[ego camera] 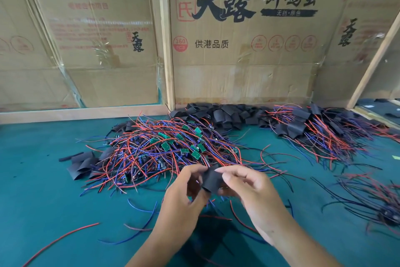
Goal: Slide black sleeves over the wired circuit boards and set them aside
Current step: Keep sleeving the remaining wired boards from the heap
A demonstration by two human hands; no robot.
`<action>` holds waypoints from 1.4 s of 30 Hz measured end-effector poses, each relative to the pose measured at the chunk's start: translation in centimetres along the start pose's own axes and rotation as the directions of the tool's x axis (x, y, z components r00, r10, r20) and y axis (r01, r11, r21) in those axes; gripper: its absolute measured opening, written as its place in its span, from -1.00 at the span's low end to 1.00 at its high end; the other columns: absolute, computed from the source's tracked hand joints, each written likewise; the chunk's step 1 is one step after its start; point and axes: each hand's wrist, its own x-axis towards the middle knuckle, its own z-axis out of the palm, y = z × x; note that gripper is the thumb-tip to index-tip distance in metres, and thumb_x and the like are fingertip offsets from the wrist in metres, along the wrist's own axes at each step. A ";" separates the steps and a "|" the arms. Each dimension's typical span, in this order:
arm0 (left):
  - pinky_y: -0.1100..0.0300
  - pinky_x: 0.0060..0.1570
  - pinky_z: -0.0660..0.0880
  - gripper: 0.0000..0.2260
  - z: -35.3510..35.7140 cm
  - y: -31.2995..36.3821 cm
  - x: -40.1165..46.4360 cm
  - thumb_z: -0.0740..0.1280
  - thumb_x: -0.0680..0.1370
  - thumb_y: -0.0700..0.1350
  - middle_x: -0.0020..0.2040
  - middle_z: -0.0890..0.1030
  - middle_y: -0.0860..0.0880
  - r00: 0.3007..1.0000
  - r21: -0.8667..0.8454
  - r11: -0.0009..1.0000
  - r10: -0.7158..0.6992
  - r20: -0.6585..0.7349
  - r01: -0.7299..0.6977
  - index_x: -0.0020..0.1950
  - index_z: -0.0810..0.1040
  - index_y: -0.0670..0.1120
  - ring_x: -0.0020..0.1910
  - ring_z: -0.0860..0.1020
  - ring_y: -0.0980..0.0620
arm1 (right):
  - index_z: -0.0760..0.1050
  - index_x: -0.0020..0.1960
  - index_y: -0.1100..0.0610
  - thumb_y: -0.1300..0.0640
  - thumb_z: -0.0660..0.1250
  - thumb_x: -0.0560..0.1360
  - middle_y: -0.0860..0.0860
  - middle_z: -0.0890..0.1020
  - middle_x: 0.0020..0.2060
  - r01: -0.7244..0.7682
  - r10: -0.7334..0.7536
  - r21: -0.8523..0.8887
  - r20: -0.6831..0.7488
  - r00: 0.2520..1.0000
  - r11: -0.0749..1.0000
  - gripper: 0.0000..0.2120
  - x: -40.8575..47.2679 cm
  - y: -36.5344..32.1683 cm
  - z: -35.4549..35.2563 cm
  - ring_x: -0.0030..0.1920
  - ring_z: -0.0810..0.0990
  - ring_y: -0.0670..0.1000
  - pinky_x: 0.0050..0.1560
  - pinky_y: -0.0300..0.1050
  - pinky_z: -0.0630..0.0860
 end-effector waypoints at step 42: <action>0.23 -0.32 0.45 -0.81 2.3 3.8 -0.1 0.35 0.57 -0.15 -0.14 0.59 -0.11 0.912 -0.635 0.654 -0.277 0.304 0.411 0.14 0.53 -0.21 -0.27 0.53 0.03 | 0.65 0.04 0.26 0.00 0.51 0.35 0.15 0.60 -0.22 -0.060 0.026 0.419 0.087 0.996 0.906 -0.60 0.8 1.3 -0.7 -0.28 0.50 0.03 -0.28 -0.14 0.47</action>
